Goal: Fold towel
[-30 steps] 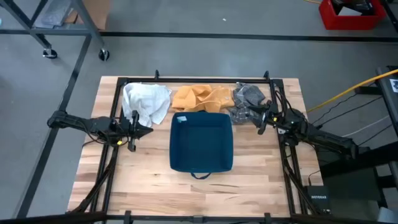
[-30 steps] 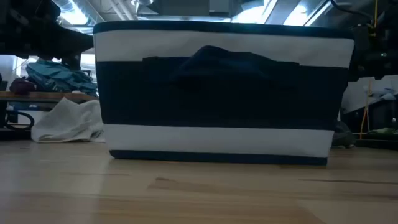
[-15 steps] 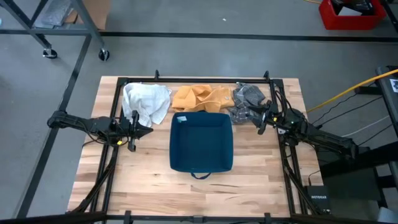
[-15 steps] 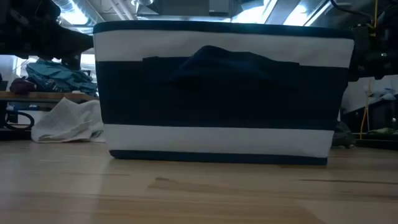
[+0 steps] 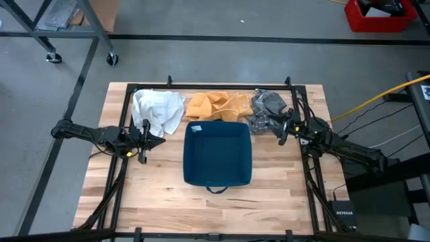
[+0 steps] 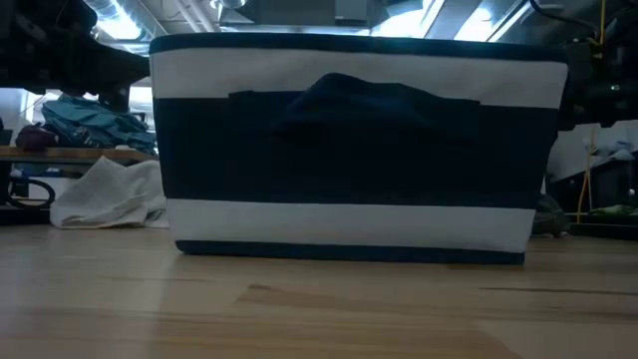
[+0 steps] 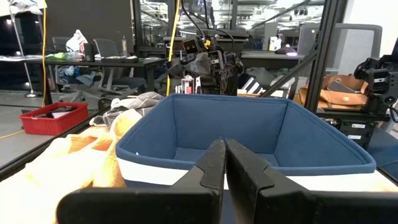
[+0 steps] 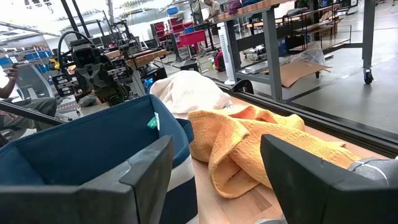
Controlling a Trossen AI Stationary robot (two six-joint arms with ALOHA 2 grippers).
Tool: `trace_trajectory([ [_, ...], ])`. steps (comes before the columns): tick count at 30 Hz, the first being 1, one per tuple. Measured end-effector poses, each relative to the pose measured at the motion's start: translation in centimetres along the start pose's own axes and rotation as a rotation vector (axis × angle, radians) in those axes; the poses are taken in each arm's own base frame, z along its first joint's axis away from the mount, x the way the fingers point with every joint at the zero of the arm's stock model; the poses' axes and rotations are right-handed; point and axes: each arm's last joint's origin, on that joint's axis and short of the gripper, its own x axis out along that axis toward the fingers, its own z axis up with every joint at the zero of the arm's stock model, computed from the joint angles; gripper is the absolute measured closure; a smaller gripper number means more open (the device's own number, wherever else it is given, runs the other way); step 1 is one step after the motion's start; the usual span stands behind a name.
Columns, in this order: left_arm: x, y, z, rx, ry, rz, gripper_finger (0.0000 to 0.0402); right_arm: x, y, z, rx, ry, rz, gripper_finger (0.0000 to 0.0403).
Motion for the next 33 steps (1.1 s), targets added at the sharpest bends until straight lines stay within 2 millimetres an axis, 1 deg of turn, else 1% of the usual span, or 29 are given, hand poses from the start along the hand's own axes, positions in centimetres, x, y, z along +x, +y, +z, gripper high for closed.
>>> trace_trajectory([
  [28, 0.00, 0.01, -0.01, 0.000, 0.000, 0.001, 0.0394, 0.00, 0.00, 0.00, 0.000, 0.000, 0.000, 0.0155],
  [33, 0.00, 0.01, 0.26, -0.095, -0.027, 0.000, 0.0394, 0.00, 0.00, 0.01, 0.002, -0.001, 0.000, 0.0155],
])
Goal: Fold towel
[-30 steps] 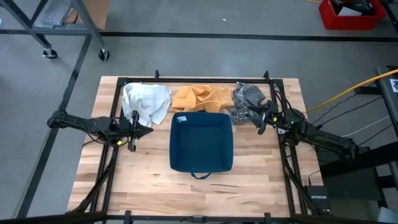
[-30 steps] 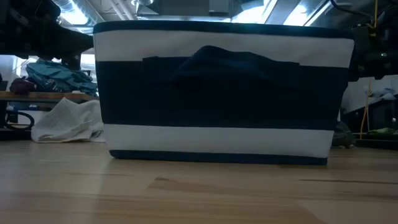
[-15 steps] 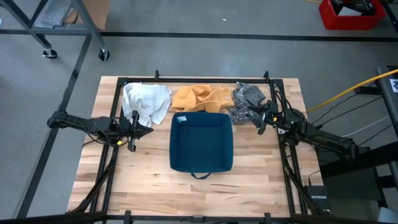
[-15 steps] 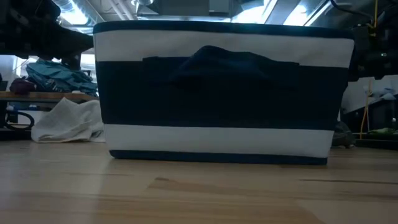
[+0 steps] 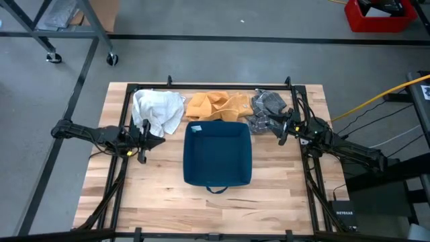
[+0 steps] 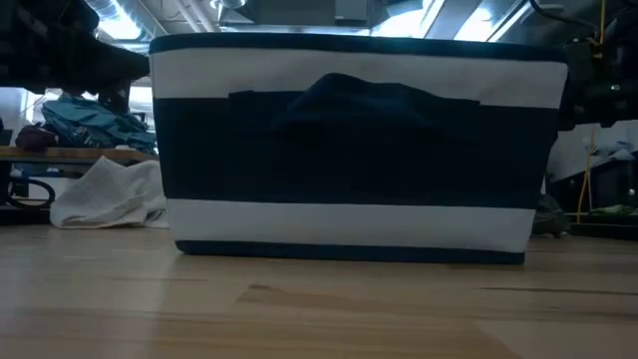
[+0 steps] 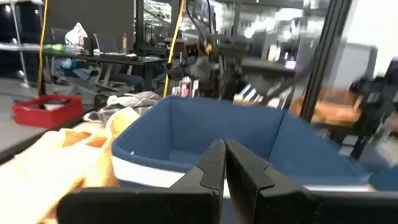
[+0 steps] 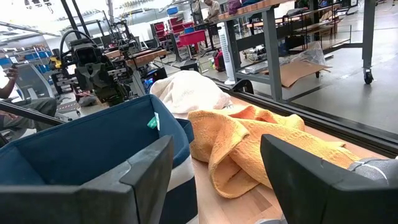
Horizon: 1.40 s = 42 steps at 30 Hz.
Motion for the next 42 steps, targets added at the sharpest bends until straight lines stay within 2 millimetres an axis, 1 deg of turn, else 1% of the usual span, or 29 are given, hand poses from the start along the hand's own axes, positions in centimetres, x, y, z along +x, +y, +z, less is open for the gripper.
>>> trace_trajectory([
  [5, -0.2, -0.1, 1.7, -0.288, -0.173, -0.032, 0.0394, 0.0, 0.0, 0.0, 0.105, 0.000, 0.000, 0.0155],
  [8, -0.3, 0.0, 2.5, -0.351, -0.250, -0.021, 0.0394, 0.0, 0.0, 0.0, 0.119, 0.001, 0.000, 0.0155],
  [10, -0.3, 0.0, 2.6, -0.407, -0.260, -0.029, 0.0394, 0.0, 0.0, 0.0, 0.119, 0.001, 0.000, 0.0155],
  [15, -0.2, 0.0, 2.2, -0.558, -0.222, -0.028, 0.0394, 0.0, 0.0, 0.0, 0.130, 0.005, 0.012, 0.0155],
  [17, -0.3, 0.1, 2.2, -0.631, -0.242, 0.001, 0.0394, 0.0, 0.1, 0.0, 0.182, 0.011, 0.044, 0.0155],
  [19, -0.3, 0.3, 2.3, -0.662, -0.271, 0.042, 0.0394, 0.0, 0.2, 0.0, 0.256, 0.019, 0.075, 0.0155],
  [22, -0.3, 0.4, 2.2, -0.649, -0.272, 0.079, 0.0394, 0.0, 0.3, 0.1, 0.374, 0.032, 0.107, 0.0155],
  [26, -0.3, 0.4, 2.2, -0.630, -0.273, 0.086, 0.0394, 0.0, 0.4, 0.1, 0.450, 0.040, 0.115, 0.0155],
  [32, -0.3, 0.5, 2.3, -0.432, -0.269, 0.145, 0.0387, 0.0, 0.4, 0.1, 0.474, 0.042, 0.117, 0.0155],
  [34, -0.4, 0.6, 2.6, -0.357, -0.272, 0.198, 0.0374, 0.0, 0.4, 0.1, 0.496, 0.044, 0.117, 0.0155],
  [36, -0.6, 0.7, 3.4, -0.291, -0.296, 0.264, 0.0353, 0.0, 0.4, 0.1, 0.523, 0.045, 0.116, 0.0155],
  [38, -0.9, 0.9, 4.4, -0.215, -0.311, 0.345, 0.0327, 0.0, 0.4, 0.1, 0.543, 0.047, 0.116, 0.0155],
  [42, -1.5, 1.2, 6.1, -0.058, -0.259, 0.513, 0.0271, 0.0, 0.4, 0.1, 0.546, 0.046, 0.115, 0.0155],
])
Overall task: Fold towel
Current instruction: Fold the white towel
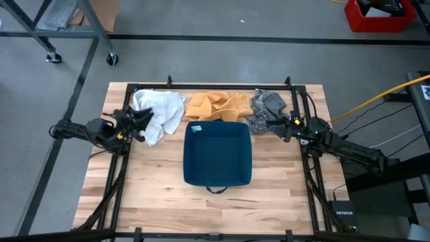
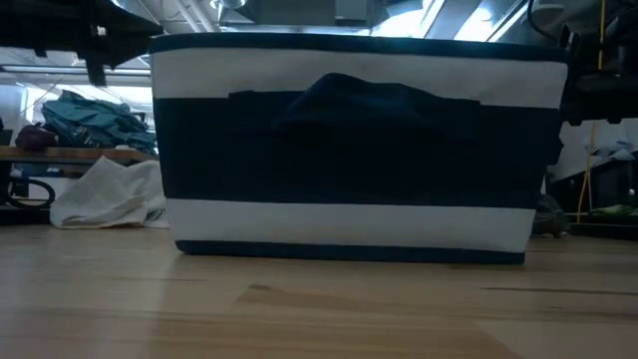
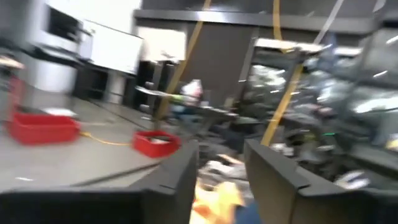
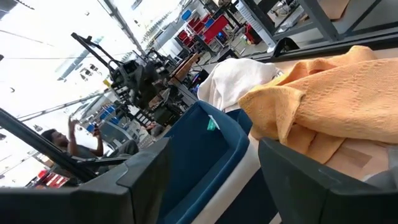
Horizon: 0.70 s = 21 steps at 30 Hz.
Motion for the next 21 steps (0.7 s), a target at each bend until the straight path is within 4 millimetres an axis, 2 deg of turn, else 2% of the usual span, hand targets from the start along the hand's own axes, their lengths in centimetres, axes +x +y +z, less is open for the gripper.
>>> trace_trajectory([
  [5, -0.2, 0.5, 2.4, 0.167, 0.053, 0.098, 0.0223, 0.0, -0.1, 0.0, 0.000, -0.012, -0.015, 0.0155],
  [10, -1.1, 1.5, 3.9, 0.207, 0.197, 0.127, 0.0215, 0.0, -0.1, 0.0, 0.001, -0.026, -0.037, 0.0155],
  [15, -1.9, 2.3, 3.3, 0.111, 0.345, 0.129, 0.0216, 0.0, -0.2, 0.1, 0.001, -0.039, -0.057, 0.0155],
  [21, -2.1, 2.3, 1.9, 0.038, 0.463, 0.104, 0.0217, 0.0, -0.3, 0.0, 0.003, -0.043, -0.068, 0.0155],
])
